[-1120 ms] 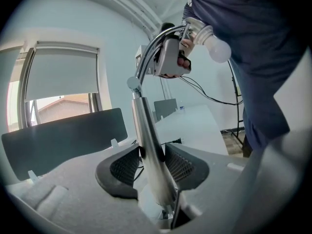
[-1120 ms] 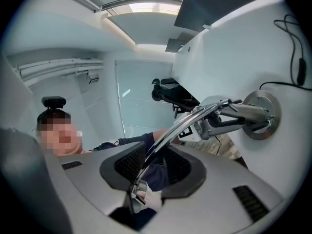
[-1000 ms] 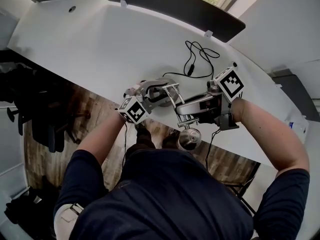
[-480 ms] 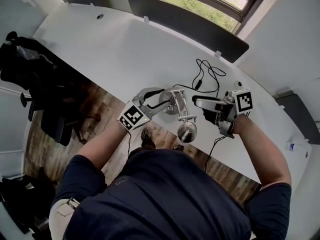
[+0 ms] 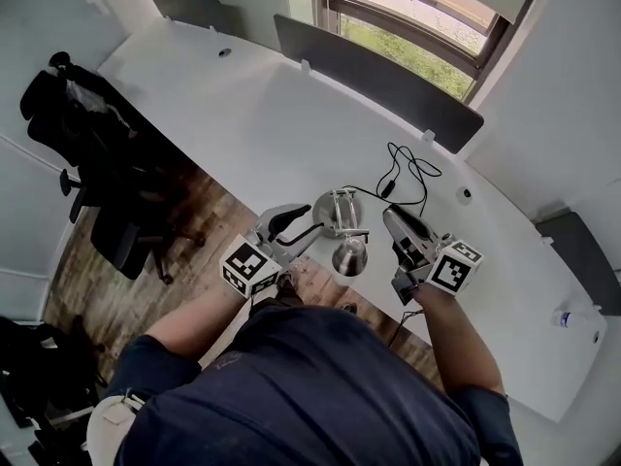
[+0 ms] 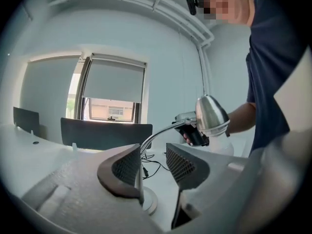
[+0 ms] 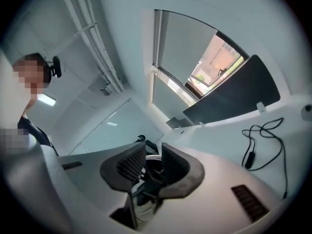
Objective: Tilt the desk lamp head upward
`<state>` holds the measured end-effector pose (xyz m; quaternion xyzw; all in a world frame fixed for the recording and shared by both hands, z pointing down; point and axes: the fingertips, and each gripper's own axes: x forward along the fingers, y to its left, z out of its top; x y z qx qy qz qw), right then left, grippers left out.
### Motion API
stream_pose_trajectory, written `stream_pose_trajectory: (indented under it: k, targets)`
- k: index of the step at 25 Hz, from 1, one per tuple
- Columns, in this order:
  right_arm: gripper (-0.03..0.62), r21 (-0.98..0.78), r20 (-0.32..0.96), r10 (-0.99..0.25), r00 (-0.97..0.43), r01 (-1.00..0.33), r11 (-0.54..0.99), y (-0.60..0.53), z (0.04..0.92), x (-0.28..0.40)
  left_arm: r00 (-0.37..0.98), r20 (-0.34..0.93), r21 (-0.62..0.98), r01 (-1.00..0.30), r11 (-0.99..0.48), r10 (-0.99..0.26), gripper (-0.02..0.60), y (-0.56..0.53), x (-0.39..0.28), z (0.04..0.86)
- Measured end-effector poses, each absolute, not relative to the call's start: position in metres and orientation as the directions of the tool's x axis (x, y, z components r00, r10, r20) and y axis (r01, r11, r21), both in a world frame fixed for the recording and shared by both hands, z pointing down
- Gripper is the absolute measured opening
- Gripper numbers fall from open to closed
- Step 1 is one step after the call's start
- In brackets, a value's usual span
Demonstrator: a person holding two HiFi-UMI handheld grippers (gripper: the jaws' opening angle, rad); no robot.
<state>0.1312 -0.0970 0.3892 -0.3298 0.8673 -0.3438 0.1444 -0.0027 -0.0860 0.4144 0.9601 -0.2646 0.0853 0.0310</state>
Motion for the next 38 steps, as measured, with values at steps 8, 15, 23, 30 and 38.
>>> stream_pose_trajectory:
  k: [8,15,23,30,38]
  targets:
    - [0.035,-0.398,0.079,-0.803,-0.59,-0.757,0.518,-0.07,0.4,0.13,0.795,0.103,0.134,-0.607,-0.783,-0.598,0.065,-0.05,-0.012,0.39]
    - [0.011,-0.285,0.098,-0.87,-0.484,-0.851,0.441,-0.042,0.393,0.114,0.801,0.038,0.17,-0.594,-0.786,-0.597,0.008,-0.032,-0.018,0.369]
    - [0.011,-0.212,0.13,-0.883,-0.452,-0.882,0.42,-0.021,0.398,0.098,0.853,0.035,0.14,-0.519,-0.843,-0.52,0.007,-0.019,-0.008,0.375]
    - [0.009,-0.227,0.138,-0.887,-0.44,-0.886,0.404,-0.016,0.403,0.095,0.877,0.038,0.121,-0.481,-0.869,-0.48,0.006,-0.015,-0.001,0.373]
    - [0.009,-0.25,0.14,-0.89,-0.434,-0.885,0.393,-0.016,0.404,0.097,0.883,0.043,0.129,-0.468,-0.874,-0.467,0.006,-0.016,0.002,0.374]
